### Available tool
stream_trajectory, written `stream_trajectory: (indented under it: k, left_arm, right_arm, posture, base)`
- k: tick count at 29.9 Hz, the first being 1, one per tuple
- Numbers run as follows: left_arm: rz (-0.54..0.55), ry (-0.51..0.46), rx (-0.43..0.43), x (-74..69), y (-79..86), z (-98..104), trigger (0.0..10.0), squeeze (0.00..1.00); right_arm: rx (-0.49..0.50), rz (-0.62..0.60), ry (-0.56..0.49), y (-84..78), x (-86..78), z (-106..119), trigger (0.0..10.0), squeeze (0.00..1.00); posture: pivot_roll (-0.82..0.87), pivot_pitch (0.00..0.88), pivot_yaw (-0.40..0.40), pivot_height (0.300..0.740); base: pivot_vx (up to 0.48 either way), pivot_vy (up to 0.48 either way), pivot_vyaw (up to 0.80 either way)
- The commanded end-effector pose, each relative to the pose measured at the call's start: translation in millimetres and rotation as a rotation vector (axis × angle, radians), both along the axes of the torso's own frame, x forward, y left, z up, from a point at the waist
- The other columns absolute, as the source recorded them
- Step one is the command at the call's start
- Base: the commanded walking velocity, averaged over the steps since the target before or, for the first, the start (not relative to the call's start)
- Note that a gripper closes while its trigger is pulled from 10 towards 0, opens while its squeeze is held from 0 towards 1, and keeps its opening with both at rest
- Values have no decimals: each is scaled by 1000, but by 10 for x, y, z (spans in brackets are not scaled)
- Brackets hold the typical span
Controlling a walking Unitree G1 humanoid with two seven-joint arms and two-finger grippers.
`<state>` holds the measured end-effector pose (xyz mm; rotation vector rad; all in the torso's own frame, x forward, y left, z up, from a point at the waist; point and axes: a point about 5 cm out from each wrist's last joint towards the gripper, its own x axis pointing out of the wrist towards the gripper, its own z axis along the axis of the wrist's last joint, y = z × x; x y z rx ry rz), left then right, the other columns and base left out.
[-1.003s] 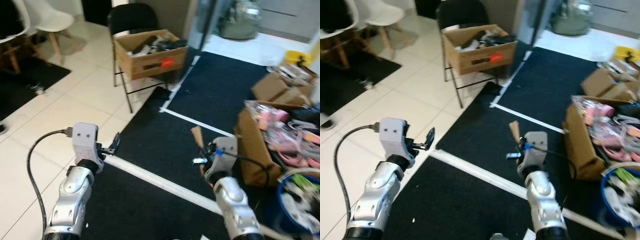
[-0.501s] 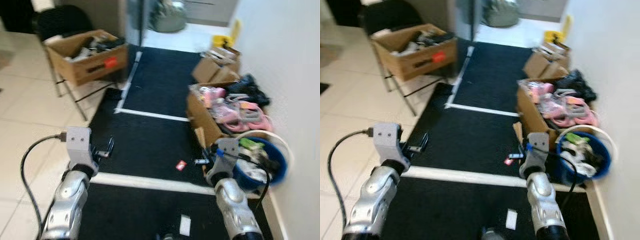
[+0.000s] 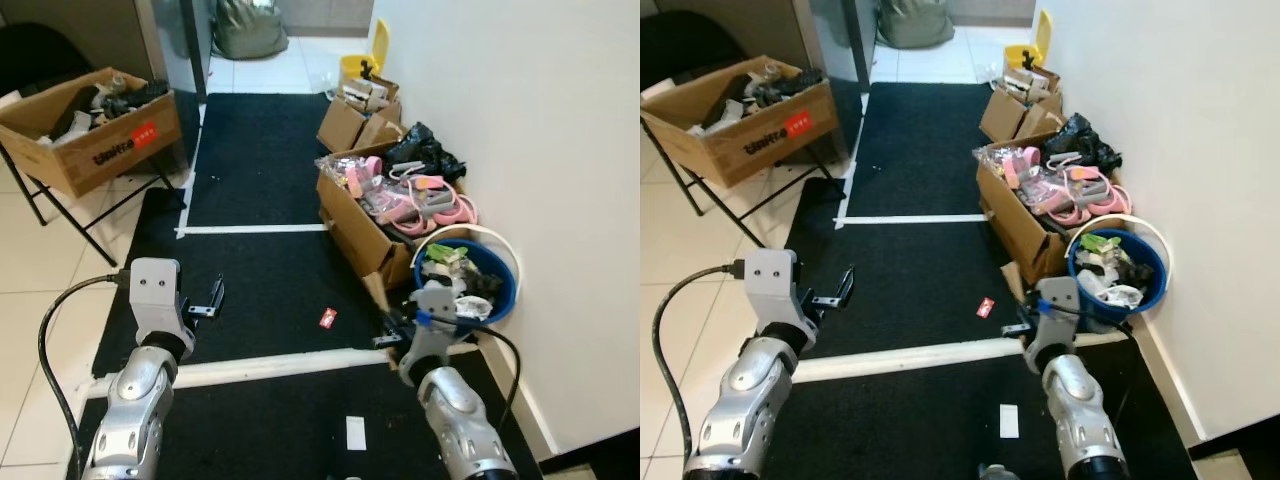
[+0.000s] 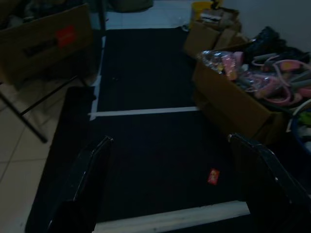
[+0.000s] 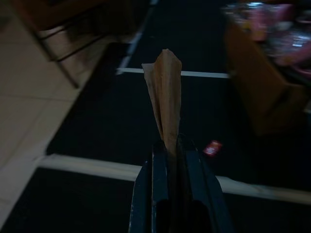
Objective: Picking trash to rubbish bin
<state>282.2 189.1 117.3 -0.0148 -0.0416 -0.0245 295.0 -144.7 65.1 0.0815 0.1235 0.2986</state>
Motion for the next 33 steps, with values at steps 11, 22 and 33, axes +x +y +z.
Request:
stream_trajectory:
  k: [11, 22, 33]
  left_arm:
    - [11, -9, -28, -28, -16, -6, 10000, 0]
    - [-5, -17, -32, 44, -16, 37, 10000, 0]
    - [-47, -46, 4, 231, 56, 177, 10000, 0]
  right_arm:
    - [10, 55, 19, 74, -24, -29, 10000, 0]
    - [13, 52, 5, 66, -2, -1, 10000, 0]
    - [16, 26, -4, 34, 44, 28, 10000, 0]
  posture:
    - [63, 133, -4, 740]
    - [65, 124, 6, 740]
    - [72, 124, 3, 740]
  base:
    - [195, 0, 0]
    - [331, 0, 0]
    - [358, 0, 0]
